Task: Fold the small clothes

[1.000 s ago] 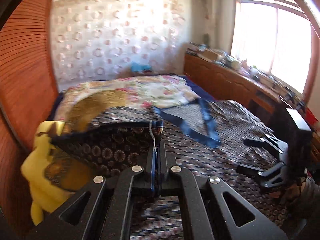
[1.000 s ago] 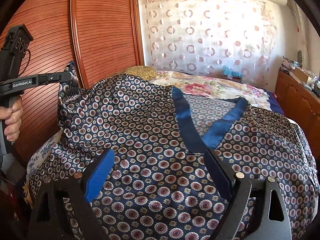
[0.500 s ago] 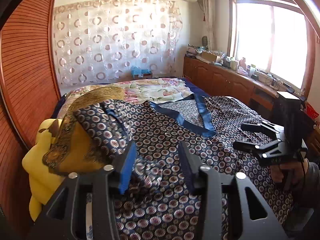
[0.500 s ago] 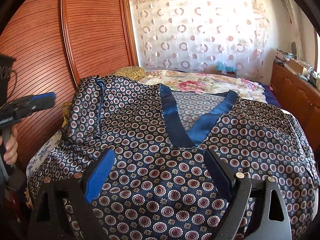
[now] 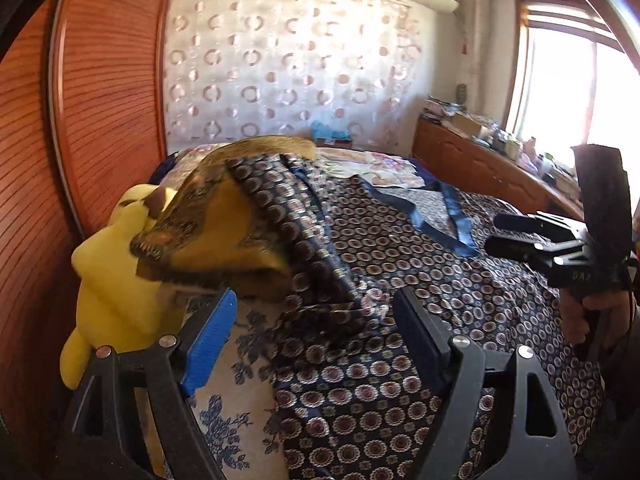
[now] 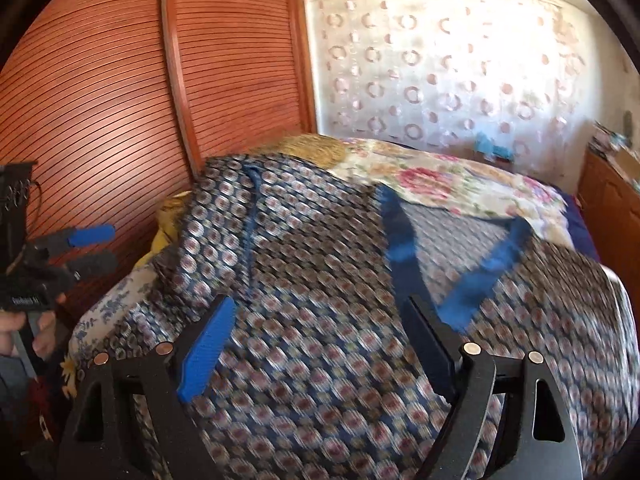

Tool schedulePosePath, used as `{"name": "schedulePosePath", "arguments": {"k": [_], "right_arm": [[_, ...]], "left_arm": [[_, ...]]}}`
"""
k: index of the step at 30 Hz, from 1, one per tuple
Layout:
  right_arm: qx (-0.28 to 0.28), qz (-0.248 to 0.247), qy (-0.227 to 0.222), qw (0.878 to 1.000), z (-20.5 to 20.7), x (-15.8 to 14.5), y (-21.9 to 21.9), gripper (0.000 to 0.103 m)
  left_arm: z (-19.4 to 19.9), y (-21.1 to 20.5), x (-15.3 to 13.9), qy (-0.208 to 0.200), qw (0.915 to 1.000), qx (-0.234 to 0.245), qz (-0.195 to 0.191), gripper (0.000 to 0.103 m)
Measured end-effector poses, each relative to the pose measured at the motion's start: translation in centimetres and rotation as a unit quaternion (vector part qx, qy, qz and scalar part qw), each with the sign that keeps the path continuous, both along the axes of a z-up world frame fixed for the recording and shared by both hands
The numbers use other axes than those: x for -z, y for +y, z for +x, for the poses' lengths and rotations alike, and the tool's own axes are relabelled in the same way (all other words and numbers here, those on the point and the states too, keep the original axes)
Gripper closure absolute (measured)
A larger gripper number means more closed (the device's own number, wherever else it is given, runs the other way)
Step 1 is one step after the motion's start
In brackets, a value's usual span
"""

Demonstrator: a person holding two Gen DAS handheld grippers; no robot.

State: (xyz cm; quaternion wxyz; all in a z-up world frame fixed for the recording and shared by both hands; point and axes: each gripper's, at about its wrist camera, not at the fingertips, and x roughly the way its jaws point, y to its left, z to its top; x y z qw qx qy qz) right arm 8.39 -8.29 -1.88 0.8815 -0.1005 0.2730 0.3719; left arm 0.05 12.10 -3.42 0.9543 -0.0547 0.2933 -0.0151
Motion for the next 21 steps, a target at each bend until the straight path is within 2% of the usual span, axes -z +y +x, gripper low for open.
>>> {"name": "schedulePosePath", "arguments": {"k": [7, 13, 21], "right_arm": [[-0.055, -0.002, 0.019, 0.998, 4.3, -0.6, 6.4, 0.024], [-0.071, -0.004, 0.060, 0.996, 8.5, 1.1, 10.8, 0.031], [-0.076, -0.006, 0.057, 0.996, 13.2, 1.3, 14.3, 0.038]], "left_arm": [[-0.9, 1.0, 0.4, -0.013, 0.9996, -0.026, -0.005, 0.022], [-1.5, 1.5, 0.6, -0.015, 0.9992, -0.036, -0.010, 0.022], [-1.7, 2.2, 1.6, -0.005, 0.9991, -0.040, -0.013, 0.022]]}}
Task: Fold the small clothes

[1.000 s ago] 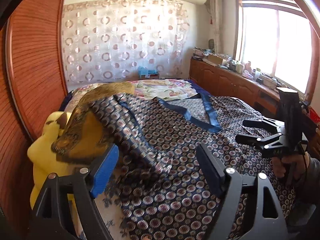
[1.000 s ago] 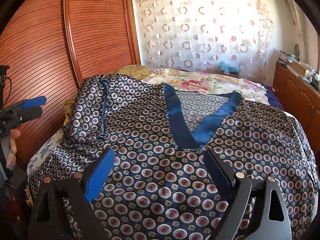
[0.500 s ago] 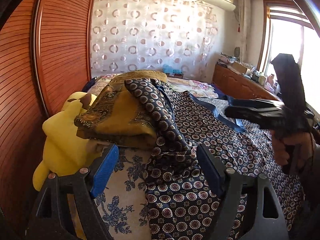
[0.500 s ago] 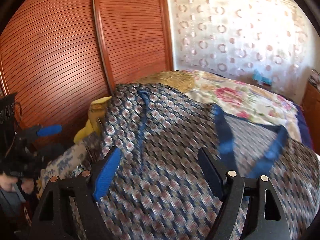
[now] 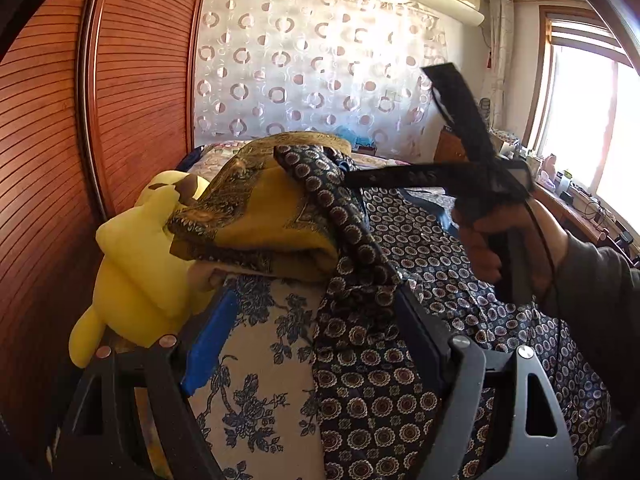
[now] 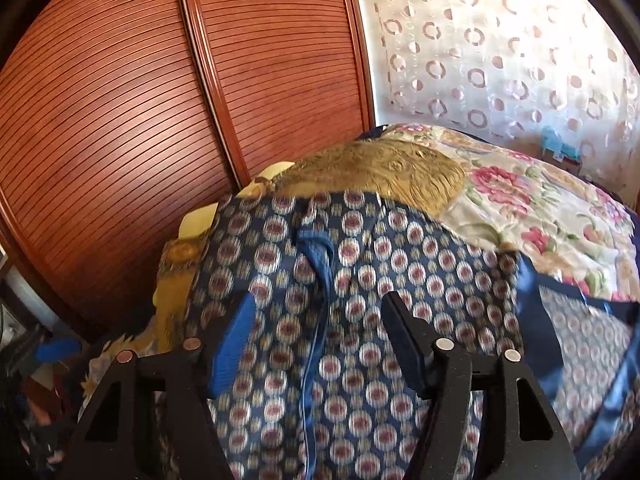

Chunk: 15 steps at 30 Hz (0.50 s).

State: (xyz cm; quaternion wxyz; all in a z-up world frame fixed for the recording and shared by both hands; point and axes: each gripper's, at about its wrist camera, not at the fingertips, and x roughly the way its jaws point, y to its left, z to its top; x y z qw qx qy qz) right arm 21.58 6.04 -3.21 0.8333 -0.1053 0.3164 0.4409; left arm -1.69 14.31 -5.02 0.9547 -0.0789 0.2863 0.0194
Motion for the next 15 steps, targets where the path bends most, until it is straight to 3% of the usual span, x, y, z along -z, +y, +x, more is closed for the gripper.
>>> {"name": "schedulePosePath", "arguments": {"k": [6, 9, 11, 15], "right_arm": [[0.007, 0.000, 0.025, 1.000, 1.3, 1.7, 1.1, 0.056], [0.000, 0.006, 0.034, 0.999, 1.8, 1.8, 1.7, 0.076], [-0.008, 0.005, 0.025, 1.000, 1.4, 1.5, 1.8, 0.096], [-0.012, 0.004, -0.004, 1.000, 0.2, 0.3, 1.0, 0.099]], "left_arm": [[-0.4, 0.0, 0.6, 0.001, 1.0000, 0.004, -0.002, 0.022], [-0.3, -0.2, 0.9, 0.006, 1.0000, 0.005, -0.001, 0.022], [-0.3, -0.1, 0.9, 0.006, 1.0000, 0.005, -0.003, 0.022], [-0.2, -0.4, 0.9, 0.006, 1.0000, 0.005, -0.003, 0.022]]}}
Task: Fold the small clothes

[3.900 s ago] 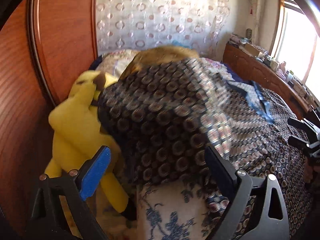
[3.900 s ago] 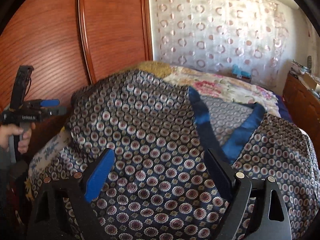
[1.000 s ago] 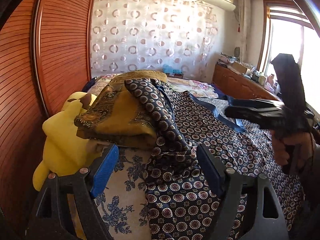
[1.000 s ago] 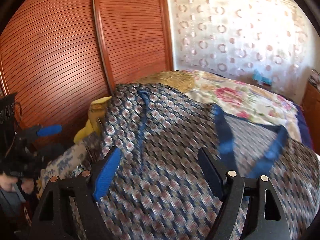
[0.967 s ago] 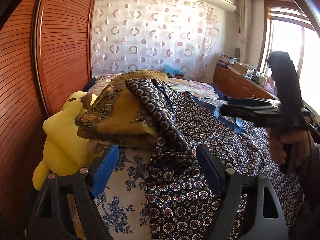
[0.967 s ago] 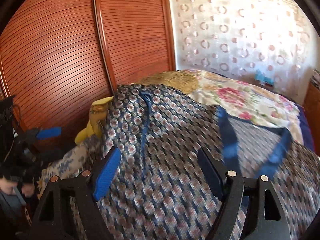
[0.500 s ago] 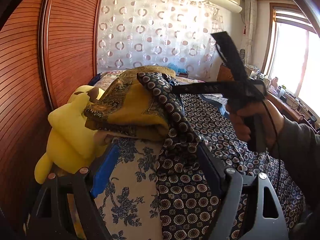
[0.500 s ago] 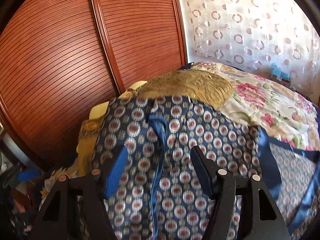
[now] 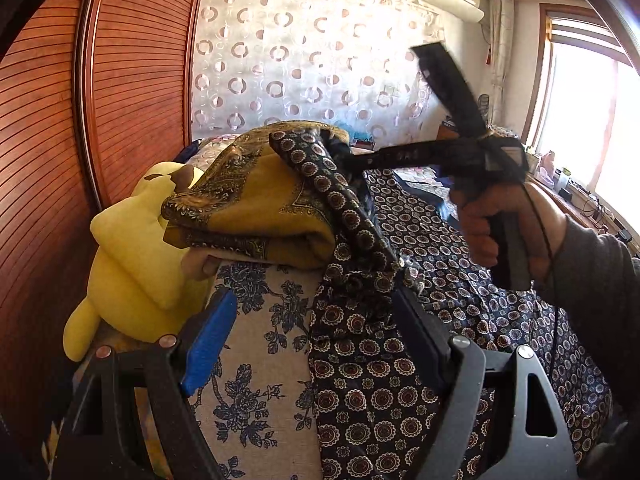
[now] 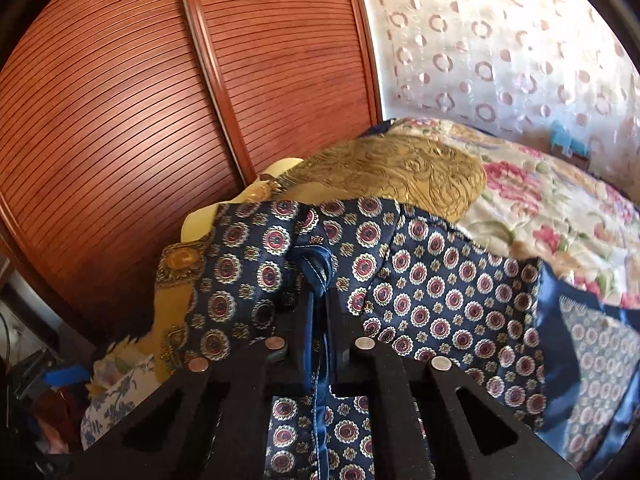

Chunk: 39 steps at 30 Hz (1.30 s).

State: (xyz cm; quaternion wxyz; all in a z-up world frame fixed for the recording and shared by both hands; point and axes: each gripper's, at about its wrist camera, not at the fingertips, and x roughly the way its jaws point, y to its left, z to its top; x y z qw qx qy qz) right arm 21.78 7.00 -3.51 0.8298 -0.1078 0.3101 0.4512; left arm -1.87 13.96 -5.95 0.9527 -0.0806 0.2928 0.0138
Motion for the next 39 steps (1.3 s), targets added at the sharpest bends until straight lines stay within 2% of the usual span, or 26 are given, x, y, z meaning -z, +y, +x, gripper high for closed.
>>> {"name": "schedulePosePath", "arguments": {"k": [3, 6, 10, 15, 18, 20, 27, 33, 39], "right_arm": [[0.013, 0.022, -0.023, 0.999, -0.9, -1.8, -1.7, 0.099], [0.045, 0.022, -0.036, 0.998, -1.0, -2.8, -3.9, 0.099], [0.104, -0.013, -0.009, 0.994, 0.7, -2.6, -6.3, 0.099], [0.126, -0.045, -0.019, 0.991, 1.1, -2.1, -6.9, 0.094], [0.134, -0.057, -0.022, 0.989, 1.1, -2.1, -6.6, 0.080], [0.140, -0.060, -0.028, 0.988, 0.8, -2.3, -6.7, 0.060], [0.118, -0.046, -0.018, 0.992, -1.2, -3.1, -7.6, 0.060], [0.122, -0.037, -0.007, 0.992, -3.1, -1.8, -11.7, 0.059], [0.153, -0.037, -0.009, 0.988, -4.6, -0.3, -16.7, 0.054]], "left_arm": [[0.1, -0.4, -0.2, -0.001, 1.0000, 0.002, 0.003, 0.022], [0.0, -0.6, -0.3, -0.005, 1.0000, 0.005, 0.001, 0.022], [0.2, -1.1, -0.6, -0.008, 1.0000, 0.005, 0.002, 0.022], [0.7, -1.4, -0.7, -0.011, 0.9999, 0.003, 0.002, 0.022], [1.1, -1.9, -1.0, -0.012, 0.9999, 0.004, 0.003, 0.022], [1.3, -2.1, -1.1, -0.013, 0.9999, 0.004, 0.004, 0.022], [2.1, -2.6, -1.1, -0.006, 1.0000, 0.004, 0.005, 0.022], [3.5, -3.7, -1.2, -0.003, 0.9999, 0.011, 0.007, 0.022], [5.8, -5.7, -1.1, 0.000, 0.9998, 0.015, 0.011, 0.022]]}}
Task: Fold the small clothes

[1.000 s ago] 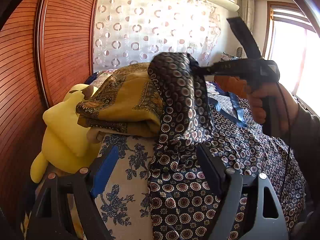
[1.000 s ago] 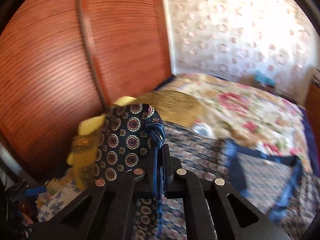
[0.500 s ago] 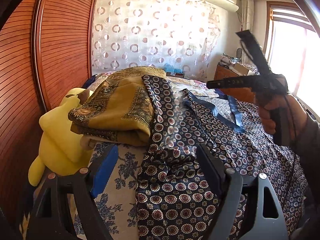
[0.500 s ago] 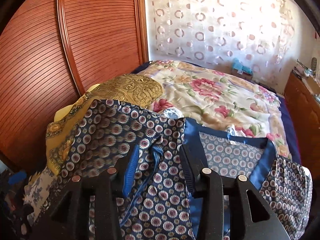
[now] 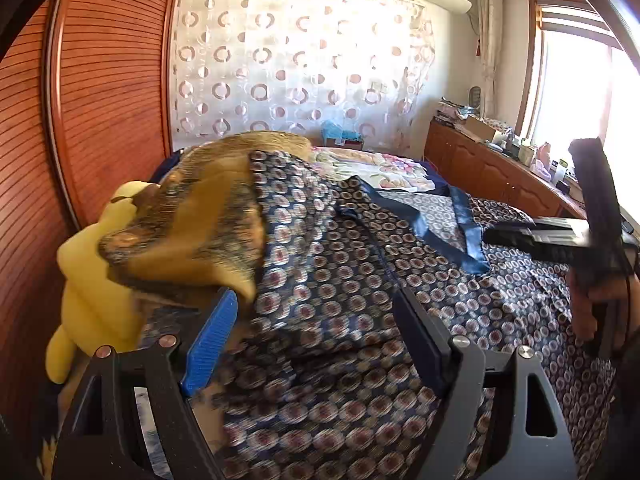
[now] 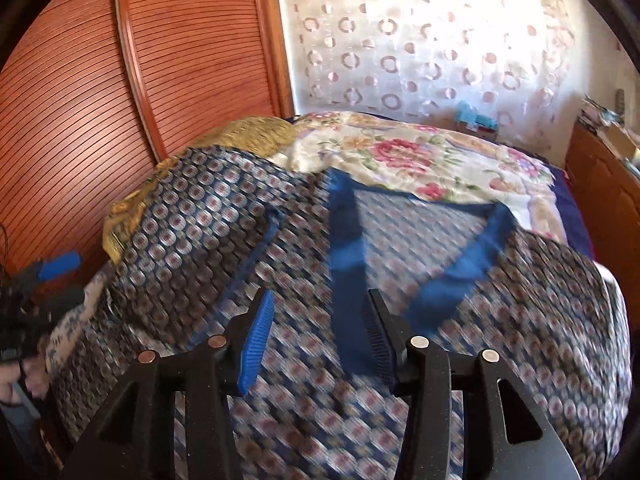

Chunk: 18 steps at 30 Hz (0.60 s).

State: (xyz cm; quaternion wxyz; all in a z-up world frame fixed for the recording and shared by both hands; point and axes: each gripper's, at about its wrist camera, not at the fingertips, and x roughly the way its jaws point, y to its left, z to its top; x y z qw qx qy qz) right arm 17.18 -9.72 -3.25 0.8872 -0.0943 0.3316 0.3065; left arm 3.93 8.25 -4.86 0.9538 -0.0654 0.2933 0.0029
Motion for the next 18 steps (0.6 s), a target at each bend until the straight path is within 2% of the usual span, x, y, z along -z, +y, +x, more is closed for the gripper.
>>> {"name": "schedulePosePath", "arguments": {"k": [2, 4, 12, 18], "right_arm": [[0.013, -0.005, 0.000, 1.000, 0.0, 0.4, -1.4, 0.046], [0.029, -0.004, 0.007, 1.000, 0.3, 0.7, -2.9, 0.043], [0.091, 0.010, 0.001, 0.996, -0.2, 0.0, -9.2, 0.043], [0.153, 0.004, 0.002, 0.988, 0.0, 0.0, -15.4, 0.043]], "left_arm": [[1.1, -1.1, 0.2, 0.005, 1.0000, 0.007, -0.004, 0.022], [2.2, -2.4, 0.4, 0.008, 0.9998, 0.015, -0.004, 0.022], [6.0, -7.2, 0.4, 0.015, 0.9985, 0.053, 0.004, 0.022], [8.2, -10.8, 1.9, 0.056, 0.9935, 0.097, 0.020, 0.022]]}}
